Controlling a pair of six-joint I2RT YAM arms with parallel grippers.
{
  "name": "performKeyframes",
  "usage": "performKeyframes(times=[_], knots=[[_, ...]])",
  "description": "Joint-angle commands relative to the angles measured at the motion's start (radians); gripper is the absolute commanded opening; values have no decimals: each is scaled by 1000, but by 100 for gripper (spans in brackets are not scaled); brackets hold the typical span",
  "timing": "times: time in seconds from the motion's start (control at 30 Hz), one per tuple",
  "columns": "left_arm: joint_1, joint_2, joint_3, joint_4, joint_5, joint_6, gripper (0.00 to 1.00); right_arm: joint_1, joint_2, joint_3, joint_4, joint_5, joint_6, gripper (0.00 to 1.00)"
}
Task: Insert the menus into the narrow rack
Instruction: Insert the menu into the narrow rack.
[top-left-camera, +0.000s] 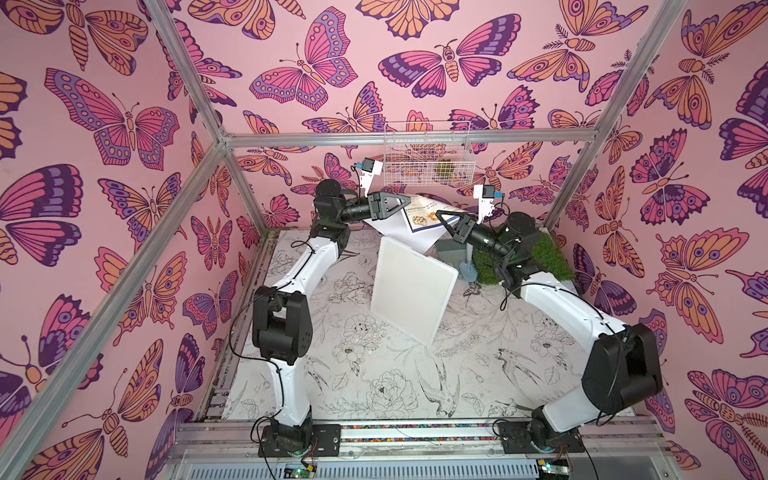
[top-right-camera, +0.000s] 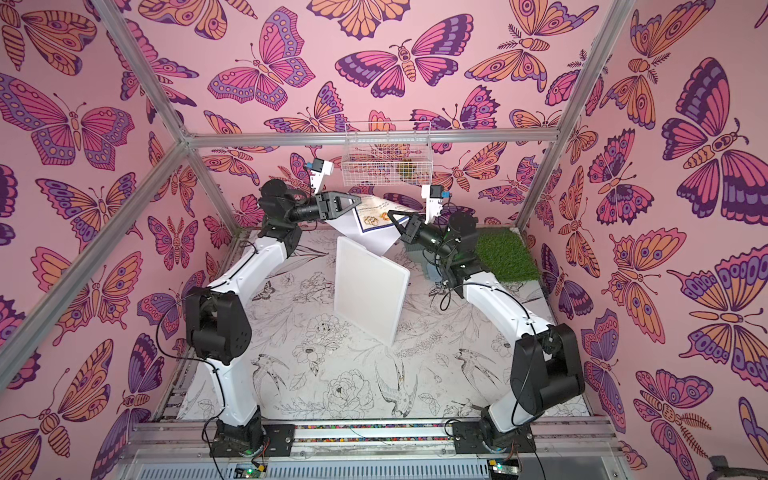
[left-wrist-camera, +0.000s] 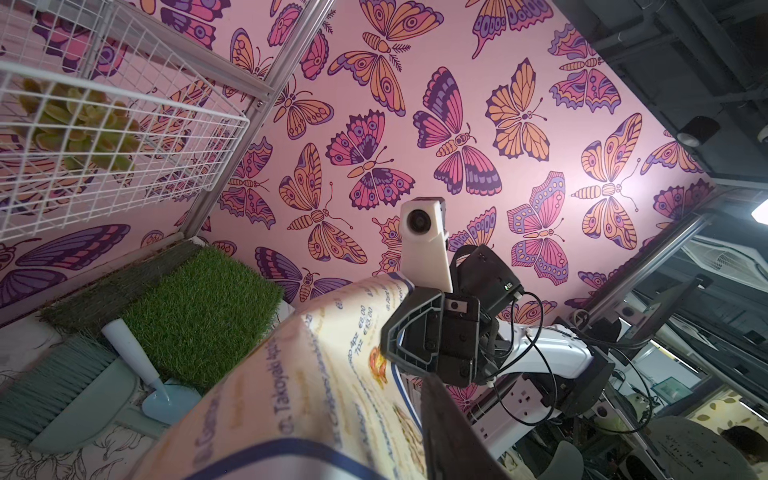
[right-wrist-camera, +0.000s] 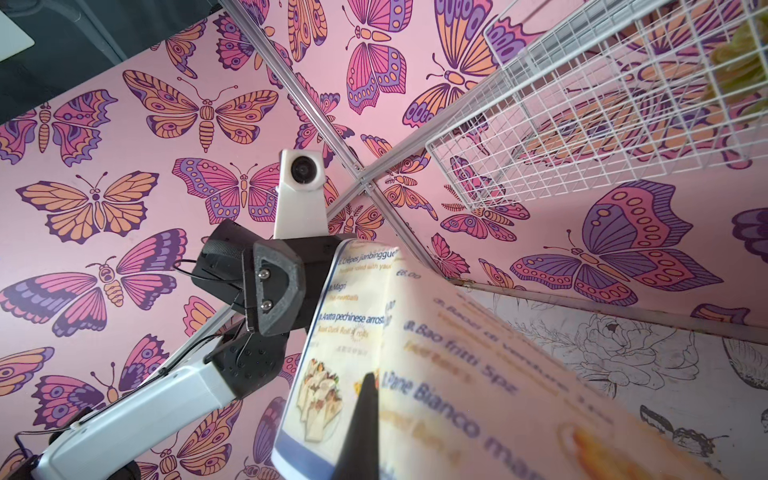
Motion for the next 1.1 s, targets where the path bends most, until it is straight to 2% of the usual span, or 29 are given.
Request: performKeyframes(times=[0.0, 0.3, 0.7, 1.07], knots=[[9, 29, 9, 19, 6, -11, 41, 0, -52, -10, 9, -7, -42, 0], [7, 33, -16, 41, 15, -28, 34, 0, -67, -7, 7, -28, -80, 0], [7, 53, -34, 160, 23, -102, 31, 0, -71, -35, -39, -49, -195, 0], [7, 50, -43, 137, 18, -78, 27, 6, -80, -56, -19, -46, -163, 0]])
